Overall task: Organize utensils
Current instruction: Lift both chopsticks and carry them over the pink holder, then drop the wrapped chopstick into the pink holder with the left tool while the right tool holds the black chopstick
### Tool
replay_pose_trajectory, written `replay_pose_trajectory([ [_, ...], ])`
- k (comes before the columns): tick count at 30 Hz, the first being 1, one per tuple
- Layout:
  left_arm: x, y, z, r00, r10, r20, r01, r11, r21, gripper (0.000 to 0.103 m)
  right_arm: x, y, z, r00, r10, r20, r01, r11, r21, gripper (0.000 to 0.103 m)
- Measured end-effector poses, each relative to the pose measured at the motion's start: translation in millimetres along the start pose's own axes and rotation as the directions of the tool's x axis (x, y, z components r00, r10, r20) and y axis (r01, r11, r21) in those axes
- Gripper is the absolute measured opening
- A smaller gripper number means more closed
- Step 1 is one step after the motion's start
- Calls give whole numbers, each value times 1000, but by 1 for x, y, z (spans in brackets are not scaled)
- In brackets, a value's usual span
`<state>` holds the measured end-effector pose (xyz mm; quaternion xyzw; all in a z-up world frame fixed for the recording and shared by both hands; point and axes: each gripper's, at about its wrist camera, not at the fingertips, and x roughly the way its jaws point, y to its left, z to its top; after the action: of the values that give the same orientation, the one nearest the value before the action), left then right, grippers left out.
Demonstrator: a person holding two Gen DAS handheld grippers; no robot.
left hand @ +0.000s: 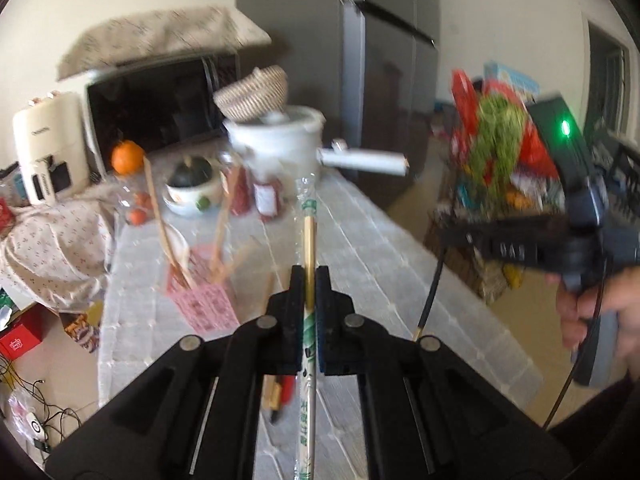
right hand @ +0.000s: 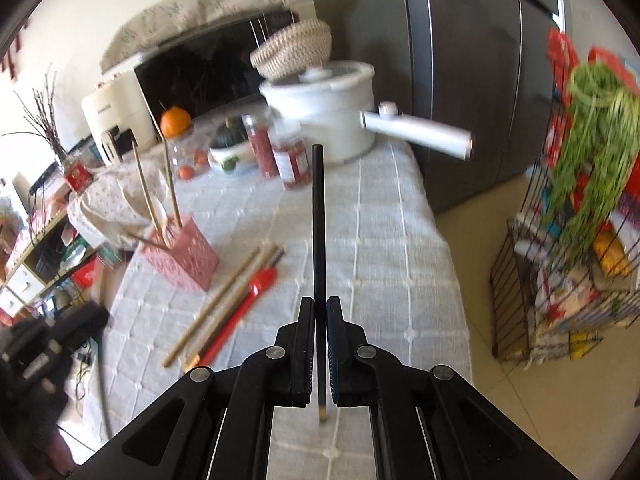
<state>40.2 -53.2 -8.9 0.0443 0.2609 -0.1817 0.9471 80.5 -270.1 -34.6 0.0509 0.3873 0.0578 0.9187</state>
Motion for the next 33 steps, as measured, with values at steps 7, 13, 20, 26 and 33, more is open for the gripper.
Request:
replay_pose_trajectory([
  [7,-4,44,29,965,74,252,-54,995,-85,6,-13,15,24,993,19,114,-21,1000,13,6],
  [13,22,79,40,916,160,369,-89,975,-204,6,-10,26,34,990,41,132,-42,999,5,6],
  [20,62,108,36,889,214,405,-95,951,-294,6,-6,31,34,992,59,114,-56,998,-24,6],
  [26,91,125,32,877,246,413,-112,940,-323,6,3,34,33,994,65,91,-61,997,-42,6],
  [33,110,133,18,872,274,406,-131,929,-345,6,17,40,30,996,56,64,-51,996,-69,6],
])
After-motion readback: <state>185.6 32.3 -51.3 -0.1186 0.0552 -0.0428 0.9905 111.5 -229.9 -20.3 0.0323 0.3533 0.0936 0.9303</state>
